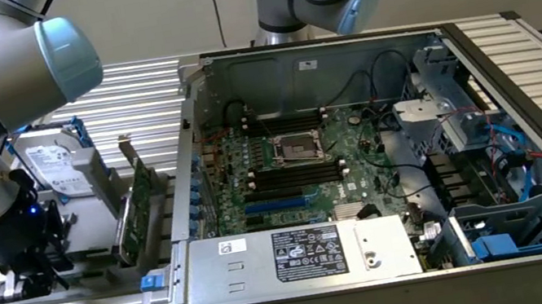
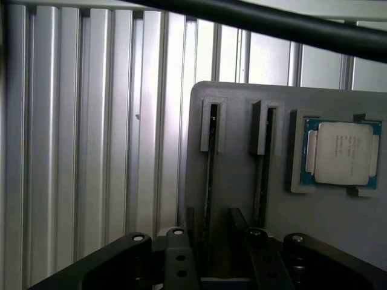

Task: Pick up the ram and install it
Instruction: 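Pick up the ram and move it above insertion slot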

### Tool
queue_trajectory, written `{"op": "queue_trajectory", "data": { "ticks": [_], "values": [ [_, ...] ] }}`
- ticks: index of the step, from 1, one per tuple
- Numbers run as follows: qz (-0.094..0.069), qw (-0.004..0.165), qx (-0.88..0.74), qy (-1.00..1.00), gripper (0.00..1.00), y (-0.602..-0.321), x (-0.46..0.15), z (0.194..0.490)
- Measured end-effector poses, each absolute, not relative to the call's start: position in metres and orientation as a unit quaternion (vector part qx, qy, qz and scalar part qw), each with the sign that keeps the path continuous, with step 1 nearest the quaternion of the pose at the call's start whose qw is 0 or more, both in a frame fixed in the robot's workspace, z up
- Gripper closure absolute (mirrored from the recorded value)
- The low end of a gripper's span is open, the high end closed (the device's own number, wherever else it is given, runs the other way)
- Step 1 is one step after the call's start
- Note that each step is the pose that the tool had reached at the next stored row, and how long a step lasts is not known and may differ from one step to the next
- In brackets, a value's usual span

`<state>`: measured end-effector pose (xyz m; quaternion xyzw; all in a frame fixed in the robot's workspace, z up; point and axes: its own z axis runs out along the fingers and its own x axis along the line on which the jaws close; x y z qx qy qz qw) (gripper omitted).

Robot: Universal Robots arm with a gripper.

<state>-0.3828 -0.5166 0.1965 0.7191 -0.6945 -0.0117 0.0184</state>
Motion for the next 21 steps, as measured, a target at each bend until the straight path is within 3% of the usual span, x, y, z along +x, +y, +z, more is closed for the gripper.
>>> {"op": "queue_trajectory", "data": {
  "ticks": [2,4,6,17,21],
  "values": [
    [-0.012,0.019,0.719,-0.695,0.65,-0.517,-0.383,0.197],
    [-0.011,0.019,0.719,-0.695,0.78,-0.517,-0.383,0.196],
    [-0.011,0.019,0.719,-0.695,0.84,-0.517,-0.383,0.196],
    [-0.011,0.019,0.719,-0.695,0.86,-0.517,-0.383,0.197],
    [-0.011,0.019,0.719,-0.695,0.86,-0.517,-0.383,0.209]
  ]
}}
